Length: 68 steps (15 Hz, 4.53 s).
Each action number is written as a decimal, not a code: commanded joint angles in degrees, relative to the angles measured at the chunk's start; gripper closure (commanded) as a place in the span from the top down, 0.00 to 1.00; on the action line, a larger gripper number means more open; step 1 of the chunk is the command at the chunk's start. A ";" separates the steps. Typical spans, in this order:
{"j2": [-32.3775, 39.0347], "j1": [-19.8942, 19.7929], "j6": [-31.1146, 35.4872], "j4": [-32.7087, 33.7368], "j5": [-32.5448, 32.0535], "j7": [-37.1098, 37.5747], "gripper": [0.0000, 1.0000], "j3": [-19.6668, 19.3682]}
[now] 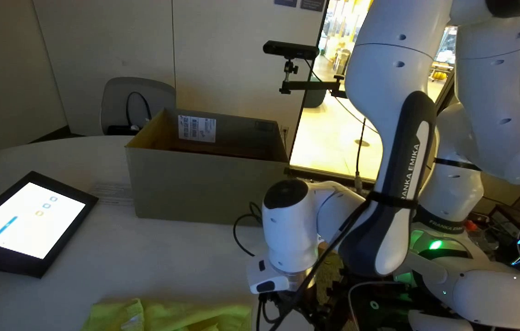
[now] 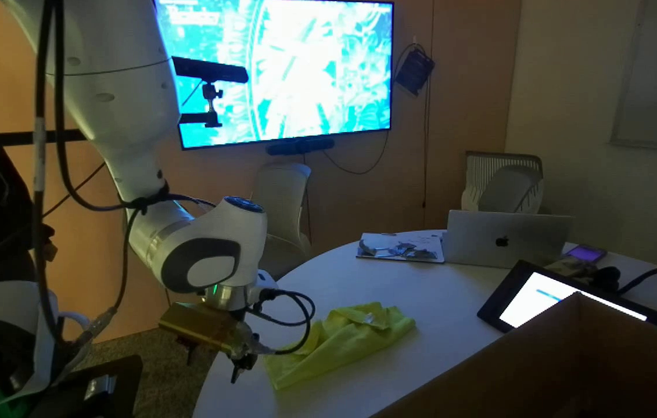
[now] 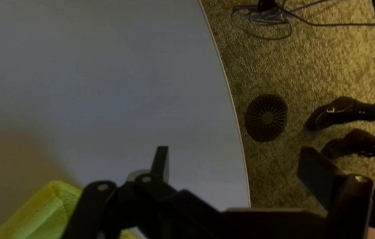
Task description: Put the marker on the towel, fold the towel twice, put the towel inside the box
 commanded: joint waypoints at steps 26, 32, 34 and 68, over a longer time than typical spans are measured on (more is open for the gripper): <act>5.87 10.67 21.41 6.53 -17.17 -2.14 1.00 -9.23; 9.12 13.30 21.03 9.26 -19.19 1.24 1.00 -13.34; 9.92 13.67 20.76 10.14 -19.57 2.40 1.00 -14.17; 4.54 23.66 21.46 17.18 -20.67 16.49 0.14 -28.65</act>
